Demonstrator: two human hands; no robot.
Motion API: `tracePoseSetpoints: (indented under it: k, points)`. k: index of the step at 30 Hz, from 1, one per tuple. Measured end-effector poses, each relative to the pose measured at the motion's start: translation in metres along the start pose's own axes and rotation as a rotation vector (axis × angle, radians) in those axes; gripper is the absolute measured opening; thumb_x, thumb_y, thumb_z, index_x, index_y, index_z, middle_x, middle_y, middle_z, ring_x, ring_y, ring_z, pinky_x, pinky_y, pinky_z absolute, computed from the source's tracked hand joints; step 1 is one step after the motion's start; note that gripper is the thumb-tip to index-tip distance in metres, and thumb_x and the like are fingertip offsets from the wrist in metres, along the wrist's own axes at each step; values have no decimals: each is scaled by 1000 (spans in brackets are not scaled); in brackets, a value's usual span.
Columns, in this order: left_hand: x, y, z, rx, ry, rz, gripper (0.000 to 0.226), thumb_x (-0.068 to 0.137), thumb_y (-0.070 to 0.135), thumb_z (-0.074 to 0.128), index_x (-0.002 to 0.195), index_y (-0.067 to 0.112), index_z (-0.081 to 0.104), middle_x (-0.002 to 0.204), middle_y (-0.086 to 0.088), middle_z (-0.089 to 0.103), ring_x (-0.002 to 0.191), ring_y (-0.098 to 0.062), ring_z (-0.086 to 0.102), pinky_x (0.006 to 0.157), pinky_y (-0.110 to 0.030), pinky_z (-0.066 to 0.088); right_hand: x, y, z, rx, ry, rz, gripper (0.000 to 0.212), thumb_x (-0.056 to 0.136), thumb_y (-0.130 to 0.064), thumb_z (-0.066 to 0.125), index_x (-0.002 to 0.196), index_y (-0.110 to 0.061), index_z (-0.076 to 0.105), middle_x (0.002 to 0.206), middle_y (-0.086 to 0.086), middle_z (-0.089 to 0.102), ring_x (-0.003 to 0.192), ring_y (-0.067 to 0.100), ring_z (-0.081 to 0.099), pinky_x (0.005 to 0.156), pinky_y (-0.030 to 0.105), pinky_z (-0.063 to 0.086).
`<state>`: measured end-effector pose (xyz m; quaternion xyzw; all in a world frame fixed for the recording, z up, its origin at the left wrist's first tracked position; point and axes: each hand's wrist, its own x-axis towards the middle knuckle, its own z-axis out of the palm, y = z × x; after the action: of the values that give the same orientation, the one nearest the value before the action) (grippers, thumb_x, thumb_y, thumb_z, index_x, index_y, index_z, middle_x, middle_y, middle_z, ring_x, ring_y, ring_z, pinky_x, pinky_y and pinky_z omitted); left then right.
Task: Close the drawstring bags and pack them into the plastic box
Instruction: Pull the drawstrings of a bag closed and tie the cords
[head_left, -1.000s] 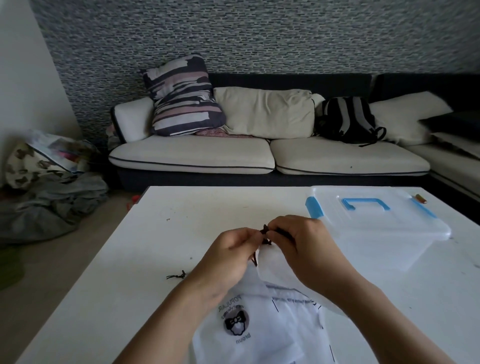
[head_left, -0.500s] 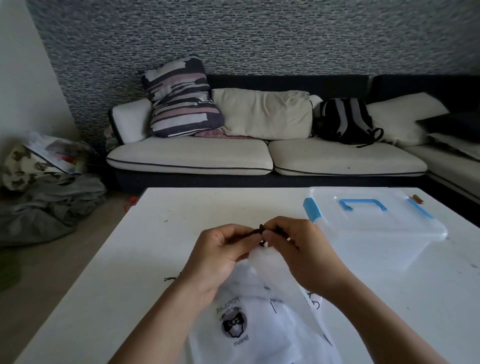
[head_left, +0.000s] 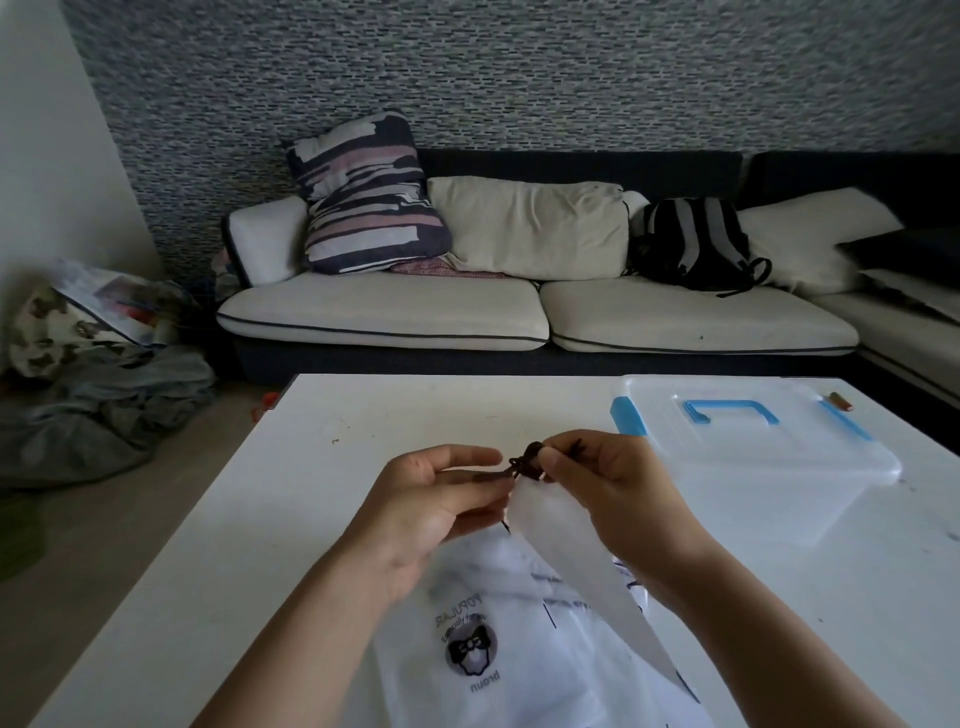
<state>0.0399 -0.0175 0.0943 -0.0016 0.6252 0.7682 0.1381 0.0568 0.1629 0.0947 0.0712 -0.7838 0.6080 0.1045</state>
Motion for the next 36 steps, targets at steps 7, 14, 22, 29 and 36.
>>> tracePoseSetpoints:
  k: [7,14,22,29,36]
  points:
    - [-2,1,6,-68,-92,-19,20,88,1,64,107,2,73,102,-17,75,90,-25,73,78,-29,59,1,-2,0,63,-16,45,18,95,-13,65,82,-6,75,67,10,64,62,14,49,54,17,38]
    - [-2,-8,15,52,18,143,16,89,8,69,103,3,74,96,-14,77,91,-27,75,81,-31,61,-4,-7,2,275,-52,181,21,96,-15,62,93,2,73,81,20,73,68,18,65,63,22,52]
    - [-3,-6,21,-48,58,141,16,87,1,70,82,6,56,86,-19,74,73,-20,71,65,-26,58,-7,-12,-4,503,-111,393,28,98,-22,57,104,2,69,86,17,72,70,21,67,59,26,54]
    - [-6,-2,21,-29,66,165,8,83,8,75,89,2,72,87,-16,76,80,-24,74,70,-30,58,-2,-13,-6,534,-148,369,20,92,-22,60,92,-3,69,85,18,70,68,22,66,59,26,55]
    - [-6,-5,19,262,142,194,16,69,19,89,80,16,78,82,-3,77,83,-21,75,87,-44,60,-3,-8,-2,539,-152,361,19,94,-13,59,91,1,72,87,25,67,76,29,65,67,33,56]
